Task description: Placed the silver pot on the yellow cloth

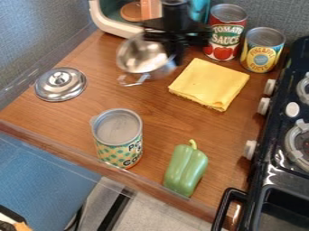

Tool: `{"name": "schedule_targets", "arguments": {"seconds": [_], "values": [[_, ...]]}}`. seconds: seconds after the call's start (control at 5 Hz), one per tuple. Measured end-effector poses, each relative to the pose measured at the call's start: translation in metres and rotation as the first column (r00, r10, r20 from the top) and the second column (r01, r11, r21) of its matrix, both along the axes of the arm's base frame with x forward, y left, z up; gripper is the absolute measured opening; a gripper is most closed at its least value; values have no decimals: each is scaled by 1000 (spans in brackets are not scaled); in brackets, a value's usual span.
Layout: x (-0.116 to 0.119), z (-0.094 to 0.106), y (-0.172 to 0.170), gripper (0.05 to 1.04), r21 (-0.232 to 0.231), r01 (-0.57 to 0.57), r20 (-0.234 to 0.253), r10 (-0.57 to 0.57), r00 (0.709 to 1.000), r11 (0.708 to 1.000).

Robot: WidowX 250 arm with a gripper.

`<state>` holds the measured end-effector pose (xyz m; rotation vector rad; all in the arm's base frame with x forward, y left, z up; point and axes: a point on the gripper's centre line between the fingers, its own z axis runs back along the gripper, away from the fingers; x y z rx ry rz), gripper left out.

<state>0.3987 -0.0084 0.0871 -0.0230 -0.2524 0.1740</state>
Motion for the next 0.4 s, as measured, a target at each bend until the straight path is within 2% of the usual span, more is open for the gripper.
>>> {"name": "schedule_targets", "arguments": {"seconds": [0.2,0.4], "values": [[20,-14,-38,74,-34,82,-10,-82,997,996],[25,-21,-58,74,-36,127,-22,-128,992,991]]}}
